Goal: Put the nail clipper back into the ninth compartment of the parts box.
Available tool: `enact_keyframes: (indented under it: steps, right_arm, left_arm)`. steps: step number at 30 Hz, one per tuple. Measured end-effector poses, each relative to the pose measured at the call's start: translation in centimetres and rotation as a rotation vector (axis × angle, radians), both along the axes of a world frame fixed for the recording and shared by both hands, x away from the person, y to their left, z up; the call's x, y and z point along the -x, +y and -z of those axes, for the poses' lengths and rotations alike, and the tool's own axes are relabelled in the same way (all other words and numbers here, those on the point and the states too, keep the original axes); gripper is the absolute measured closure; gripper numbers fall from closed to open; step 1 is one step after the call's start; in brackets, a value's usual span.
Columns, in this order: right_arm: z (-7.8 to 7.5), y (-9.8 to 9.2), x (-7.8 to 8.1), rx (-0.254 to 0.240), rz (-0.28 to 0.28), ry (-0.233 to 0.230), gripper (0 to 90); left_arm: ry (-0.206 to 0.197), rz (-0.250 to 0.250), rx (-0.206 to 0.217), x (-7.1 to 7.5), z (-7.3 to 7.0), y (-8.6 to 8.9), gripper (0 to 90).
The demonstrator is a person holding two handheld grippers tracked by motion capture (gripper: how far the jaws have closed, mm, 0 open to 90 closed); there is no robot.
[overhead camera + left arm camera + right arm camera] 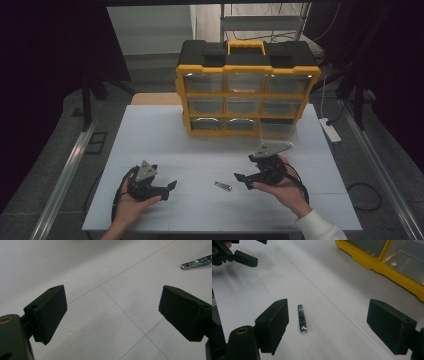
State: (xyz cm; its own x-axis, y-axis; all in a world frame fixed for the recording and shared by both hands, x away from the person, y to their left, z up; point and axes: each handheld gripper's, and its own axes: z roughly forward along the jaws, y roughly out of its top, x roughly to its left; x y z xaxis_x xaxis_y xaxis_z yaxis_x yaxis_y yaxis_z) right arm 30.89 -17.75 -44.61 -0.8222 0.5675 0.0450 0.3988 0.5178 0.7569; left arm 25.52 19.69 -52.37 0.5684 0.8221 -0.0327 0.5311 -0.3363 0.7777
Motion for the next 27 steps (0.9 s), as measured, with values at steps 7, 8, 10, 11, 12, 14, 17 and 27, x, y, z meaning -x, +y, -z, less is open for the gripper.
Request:
enact_keyframes:
  steps: [7, 8, 10, 11, 12, 14, 17, 27]
  right_arm:
    - [0.1, 1.2, -0.3, 0.016, -0.024, 0.015, 18.2]
    - [0.1, 1.5, -0.4, 0.019, -0.029, 0.02, 18.2]
    - [0.2, 1.8, -0.5, 0.026, -0.034, 0.021, 18.2]
    - [0.2, 2.1, -0.5, 0.026, -0.037, 0.025, 18.2]
    - [0.2, 2.1, -0.5, 0.026, -0.037, 0.025, 18.2]
    - [0.3, 2.7, -0.7, 0.039, -0.046, 0.034, 18.3]
    - [0.5, 3.4, -0.9, 0.047, -0.051, 0.045, 18.3]
    - [1.3, 5.7, -1.5, 0.102, -0.086, 0.077, 18.1]
  left_arm:
    - [-0.002, 0.002, 0.0, 0.0, 0.0, 0.0, 8.9]
    - [-0.003, 0.001, 0.001, 0.0, 0.0, 0.0, 8.9]
    - [-0.005, -0.001, 0.005, 0.0, -0.1, 0.1, 8.9]
    - [-0.006, -0.002, 0.006, 0.0, -0.1, 0.1, 8.9]
    - [-0.006, -0.002, 0.006, 0.0, -0.1, 0.1, 9.0]
    - [-0.007, 0.0, 0.005, 0.1, -0.1, 0.1, 8.9]
    - [-0.008, 0.006, -0.005, 0.1, -0.2, 0.1, 9.0]
    - [-0.007, 0.016, -0.008, 0.2, -0.1, -0.1, 9.2]
